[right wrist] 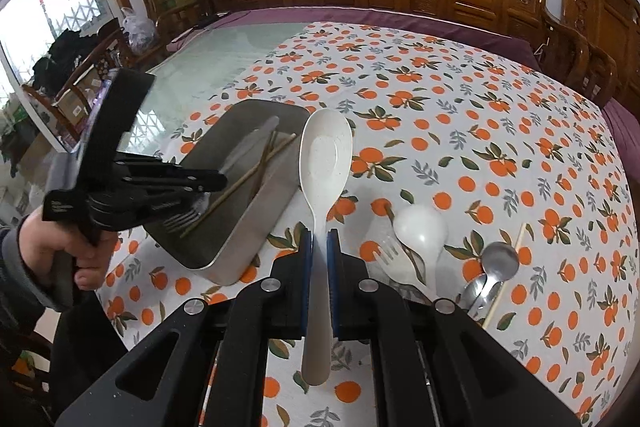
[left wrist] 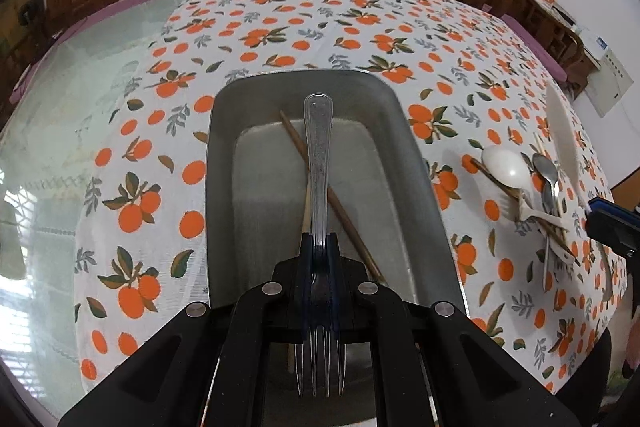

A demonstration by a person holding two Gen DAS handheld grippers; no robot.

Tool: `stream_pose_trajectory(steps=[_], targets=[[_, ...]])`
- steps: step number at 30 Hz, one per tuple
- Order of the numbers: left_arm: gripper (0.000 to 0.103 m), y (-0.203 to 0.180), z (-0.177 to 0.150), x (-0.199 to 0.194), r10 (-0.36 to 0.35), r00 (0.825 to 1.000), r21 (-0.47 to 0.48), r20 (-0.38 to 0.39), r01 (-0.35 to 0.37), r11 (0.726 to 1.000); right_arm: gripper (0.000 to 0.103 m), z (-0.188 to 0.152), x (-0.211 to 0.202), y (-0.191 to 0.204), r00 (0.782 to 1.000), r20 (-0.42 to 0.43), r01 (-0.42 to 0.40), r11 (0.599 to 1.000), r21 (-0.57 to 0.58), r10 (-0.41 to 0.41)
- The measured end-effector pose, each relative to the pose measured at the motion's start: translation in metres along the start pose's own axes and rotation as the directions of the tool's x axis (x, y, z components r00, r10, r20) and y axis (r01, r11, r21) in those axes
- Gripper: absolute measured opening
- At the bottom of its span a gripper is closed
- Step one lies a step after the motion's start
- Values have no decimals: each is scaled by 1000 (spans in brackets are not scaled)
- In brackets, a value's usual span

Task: Organize utensils
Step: 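Release the fork into the tray while the right gripper lowers the white spoon into it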

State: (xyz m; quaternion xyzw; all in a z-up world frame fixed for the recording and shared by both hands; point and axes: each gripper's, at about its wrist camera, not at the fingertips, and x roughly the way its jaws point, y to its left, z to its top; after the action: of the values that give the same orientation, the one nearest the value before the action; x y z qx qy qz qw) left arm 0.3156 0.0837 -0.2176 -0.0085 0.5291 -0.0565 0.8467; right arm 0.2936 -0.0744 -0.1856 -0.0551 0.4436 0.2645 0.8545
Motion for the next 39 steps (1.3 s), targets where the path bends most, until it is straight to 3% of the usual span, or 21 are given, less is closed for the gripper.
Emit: stream_pose_trajectory(steps=[7,12,15,22,31,39], targets=[[9,3,1,-12,-3,999,10,37,3,1000,9,7,5,12,1000,0,-18,1000,-10,18],[10,13,0,-43,10,995,12,96,-11,1000,9,19,13,27,999,7,-40,999,-19,41],[18,25,-1,-64,22,991,5,134,-22,1000,9,30,27,40,997,9,-71,997,-10,71],[25,56,-6,-101,52,980,-25,191,-48,999,9,55,66,66,992,-5,-124,992,15,124],[25,79,-19,-118,83,974,-41,210,-76,996,10,59,113,84,993,-57,-106,994,23,107],[25,79,-25,-123,82,973,-34,216,-76,997,11,52,109,81,992,-52,-113,993,41,115]])
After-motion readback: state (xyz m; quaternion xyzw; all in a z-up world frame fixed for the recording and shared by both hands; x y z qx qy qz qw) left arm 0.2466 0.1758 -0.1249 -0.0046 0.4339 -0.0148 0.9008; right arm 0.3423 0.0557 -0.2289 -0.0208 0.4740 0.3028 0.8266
